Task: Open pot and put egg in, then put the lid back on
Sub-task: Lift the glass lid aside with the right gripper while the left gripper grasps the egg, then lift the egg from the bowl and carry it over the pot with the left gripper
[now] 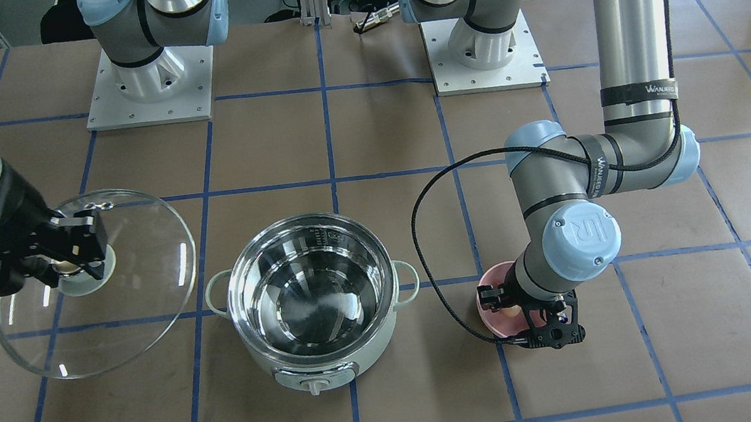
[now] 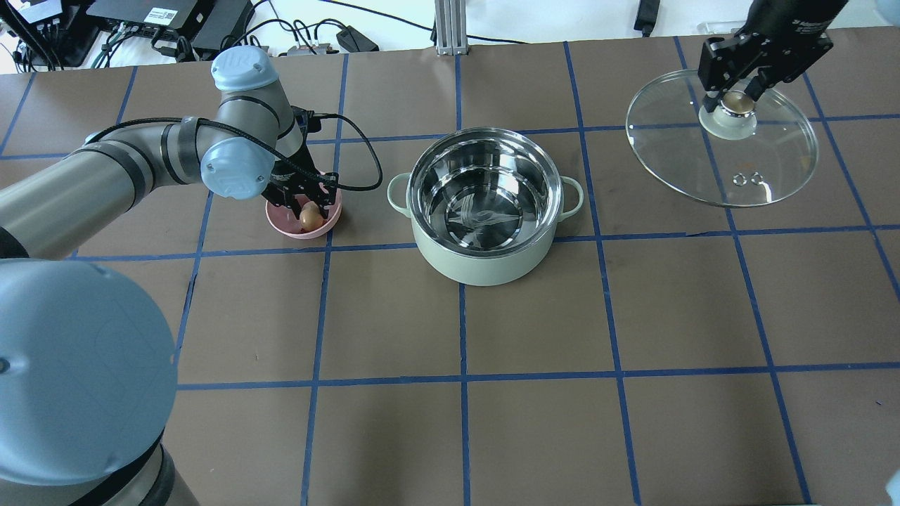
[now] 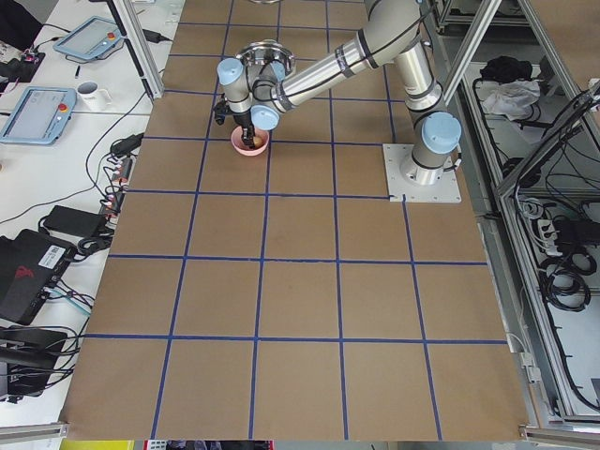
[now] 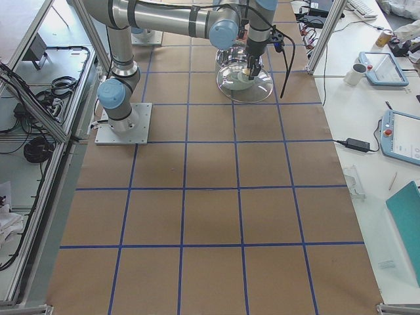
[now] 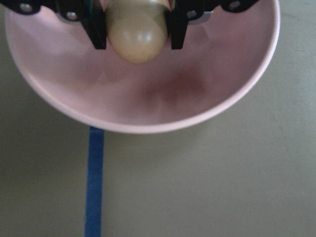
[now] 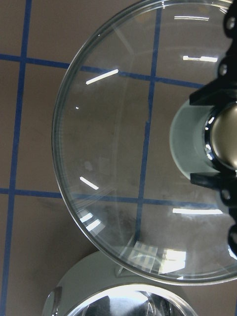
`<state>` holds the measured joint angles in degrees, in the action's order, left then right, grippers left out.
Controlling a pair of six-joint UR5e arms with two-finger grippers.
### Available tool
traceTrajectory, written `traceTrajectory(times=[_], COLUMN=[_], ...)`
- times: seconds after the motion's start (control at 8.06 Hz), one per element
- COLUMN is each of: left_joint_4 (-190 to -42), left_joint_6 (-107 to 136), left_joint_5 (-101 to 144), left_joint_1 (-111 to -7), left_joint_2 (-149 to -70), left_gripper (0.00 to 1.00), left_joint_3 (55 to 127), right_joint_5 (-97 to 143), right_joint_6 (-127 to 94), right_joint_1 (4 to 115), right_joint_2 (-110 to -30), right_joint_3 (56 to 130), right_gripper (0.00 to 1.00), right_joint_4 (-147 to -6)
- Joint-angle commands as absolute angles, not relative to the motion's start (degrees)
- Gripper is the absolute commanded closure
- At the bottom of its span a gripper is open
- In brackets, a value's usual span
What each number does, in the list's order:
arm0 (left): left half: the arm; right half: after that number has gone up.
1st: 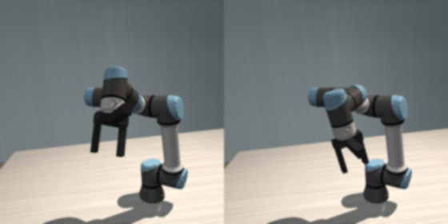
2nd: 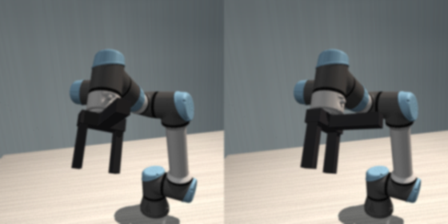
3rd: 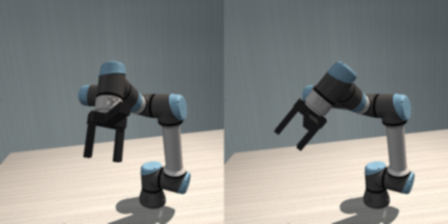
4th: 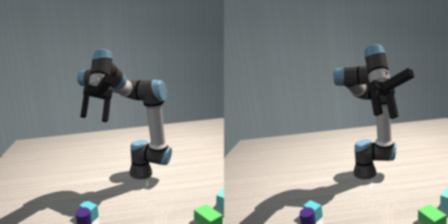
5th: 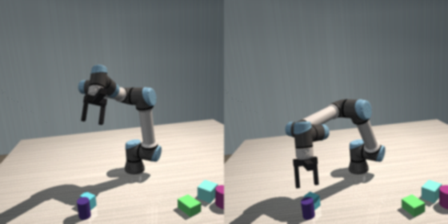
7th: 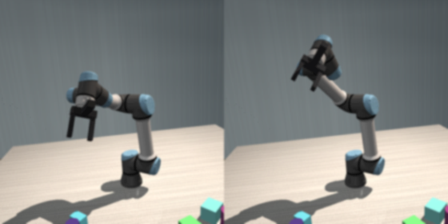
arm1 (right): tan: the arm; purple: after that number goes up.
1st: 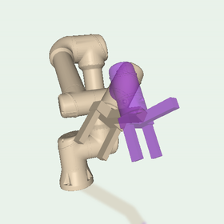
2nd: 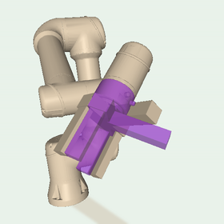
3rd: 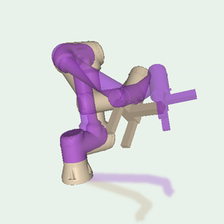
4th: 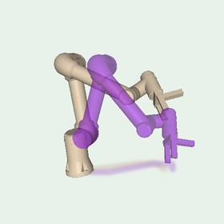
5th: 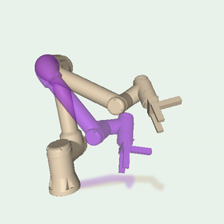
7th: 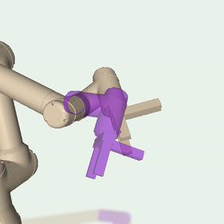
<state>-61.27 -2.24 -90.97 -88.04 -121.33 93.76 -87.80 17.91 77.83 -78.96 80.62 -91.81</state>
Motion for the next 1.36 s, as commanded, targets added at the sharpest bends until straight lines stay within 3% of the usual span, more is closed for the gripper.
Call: traceTrajectory(times=[0.0,0.25,0.62,1.24], left_joint_4=[-61.43,-61.87,-63.63,-59.77], left_joint_6=[-2.37,-1.50,-0.44,22.46], left_joint_5=[-90.97,-91.23,-86.53,-82.27], left_joint_1=[-87.19,-87.19,-88.15,-105.88], left_joint_2=[-120.16,-117.27,-108.92,-109.07], left_gripper=[0.67,0.80,0.81,0.84], left_joint_3=[92.91,92.81,92.81,92.02], right_joint_5=[-88.07,-87.54,-87.28,-87.89], right_joint_6=[22.85,23.11,22.94,25.14], right_joint_1=[74.53,74.36,74.36,74.36], right_joint_2=[-79.80,-79.89,-79.89,-79.80], right_joint_3=[81.56,82.18,83.32,83.32], right_gripper=[1.00,1.00,1.00,1.00], right_joint_4=[-90.97,-91.05,-91.23,-91.58])
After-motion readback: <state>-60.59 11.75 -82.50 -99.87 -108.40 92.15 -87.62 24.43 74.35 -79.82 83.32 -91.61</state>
